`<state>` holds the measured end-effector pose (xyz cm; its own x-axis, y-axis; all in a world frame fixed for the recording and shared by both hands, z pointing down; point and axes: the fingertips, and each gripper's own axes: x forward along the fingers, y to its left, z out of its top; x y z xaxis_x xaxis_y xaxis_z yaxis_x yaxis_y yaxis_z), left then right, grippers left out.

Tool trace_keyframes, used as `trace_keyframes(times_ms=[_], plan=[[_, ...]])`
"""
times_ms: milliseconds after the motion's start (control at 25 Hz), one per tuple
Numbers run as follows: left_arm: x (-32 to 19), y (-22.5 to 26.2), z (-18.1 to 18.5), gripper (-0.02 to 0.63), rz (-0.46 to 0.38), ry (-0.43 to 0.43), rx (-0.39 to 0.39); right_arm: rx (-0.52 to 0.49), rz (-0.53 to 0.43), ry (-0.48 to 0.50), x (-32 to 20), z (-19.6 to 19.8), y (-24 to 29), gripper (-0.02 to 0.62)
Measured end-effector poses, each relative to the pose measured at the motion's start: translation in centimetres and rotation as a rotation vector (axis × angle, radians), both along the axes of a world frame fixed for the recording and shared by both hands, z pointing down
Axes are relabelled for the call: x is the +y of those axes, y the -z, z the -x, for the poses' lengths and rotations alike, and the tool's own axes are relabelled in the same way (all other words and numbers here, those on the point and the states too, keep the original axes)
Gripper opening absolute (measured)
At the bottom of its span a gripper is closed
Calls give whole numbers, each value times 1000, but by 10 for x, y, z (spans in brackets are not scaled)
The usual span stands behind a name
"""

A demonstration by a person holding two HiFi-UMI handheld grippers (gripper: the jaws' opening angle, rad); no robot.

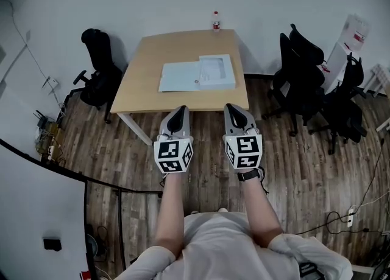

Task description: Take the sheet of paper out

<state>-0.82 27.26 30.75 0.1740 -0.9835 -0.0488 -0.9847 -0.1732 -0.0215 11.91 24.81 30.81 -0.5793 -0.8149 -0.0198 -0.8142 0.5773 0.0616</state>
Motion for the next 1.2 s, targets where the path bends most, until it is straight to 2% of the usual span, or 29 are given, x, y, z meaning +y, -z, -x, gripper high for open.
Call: trace_keyframes(times_ms=[360,640,840,1200], plan=[[6,-31,-20,9,38,21,5,-11,17,49,4,-11,-18,12],[-22,-26,-11,9,33,26,-13,-23,22,60,-21,-2,-24,12],[-63,-39,-3,9,49,7,-11,-20,36,64,-58,9,-36,12],[-181,-53,37,9,78,-33,23,10,87,50,-165,54,-58,12]])
